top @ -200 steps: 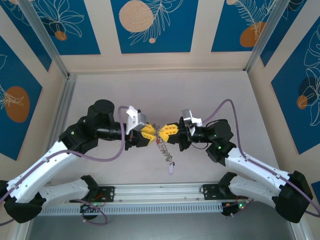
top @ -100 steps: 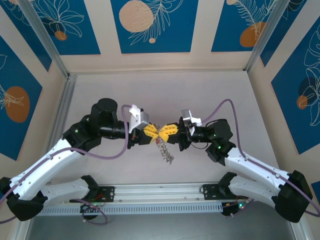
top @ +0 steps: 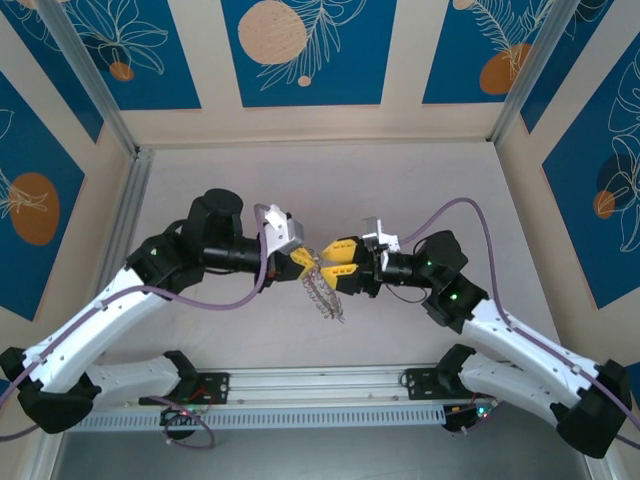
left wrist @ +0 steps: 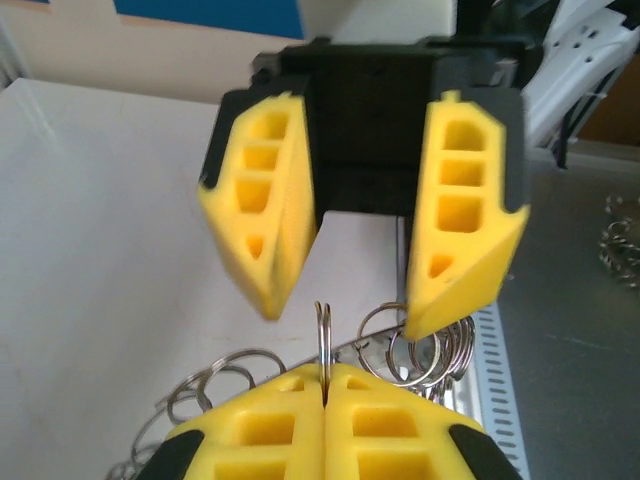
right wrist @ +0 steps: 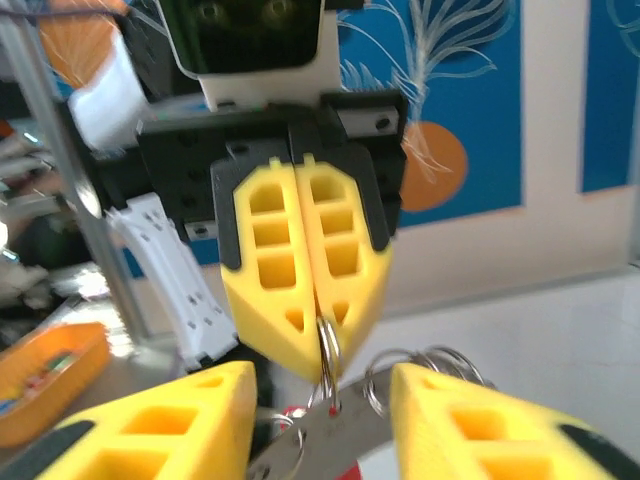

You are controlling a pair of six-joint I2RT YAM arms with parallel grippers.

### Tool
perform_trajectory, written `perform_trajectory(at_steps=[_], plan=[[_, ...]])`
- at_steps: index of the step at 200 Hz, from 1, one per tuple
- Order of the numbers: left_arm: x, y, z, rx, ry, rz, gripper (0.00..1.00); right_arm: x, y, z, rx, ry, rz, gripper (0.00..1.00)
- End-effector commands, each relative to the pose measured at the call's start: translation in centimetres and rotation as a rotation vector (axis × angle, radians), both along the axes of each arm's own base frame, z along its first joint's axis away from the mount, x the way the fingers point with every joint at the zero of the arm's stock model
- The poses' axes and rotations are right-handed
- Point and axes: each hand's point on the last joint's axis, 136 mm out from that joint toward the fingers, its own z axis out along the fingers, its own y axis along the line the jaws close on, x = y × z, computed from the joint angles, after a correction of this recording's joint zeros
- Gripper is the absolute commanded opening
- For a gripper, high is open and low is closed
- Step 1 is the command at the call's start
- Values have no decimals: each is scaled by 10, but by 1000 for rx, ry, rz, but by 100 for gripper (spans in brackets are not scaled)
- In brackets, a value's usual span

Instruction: Put the keys on the keyring

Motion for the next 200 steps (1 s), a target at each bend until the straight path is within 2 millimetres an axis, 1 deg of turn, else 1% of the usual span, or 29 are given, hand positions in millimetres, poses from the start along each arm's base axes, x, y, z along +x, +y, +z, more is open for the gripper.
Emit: perform_trajectory(at_steps=[1,15,38,74,98,118,154,184,200], plan=[[4,13,-6,117,-31,19,0,6,-14,-17,-145,-25,-101,43],[5,15,-12,177,-15,16,0,3,-14,-23,-184,-18,-86,43],[6,14,-14,231,-2,-1,0,0,-11,-33,-212,2,-51,42],[0,11,-19,271,8,-38,0,4,-6,-32,-200,-11,-46,40],[-5,9,-27,299,19,-63,0,9,-4,-30,-203,-21,-52,39],[-7,9,-31,321,20,-74,0,9,1,-31,-212,-24,-19,39],[-10,8,-37,349,27,-96,0,-4,10,-35,-225,-5,115,36],[-10,7,-41,363,27,-104,0,-9,11,-32,-209,-13,153,32],[-11,7,-42,365,29,-108,0,-14,12,-31,-210,-11,192,31]])
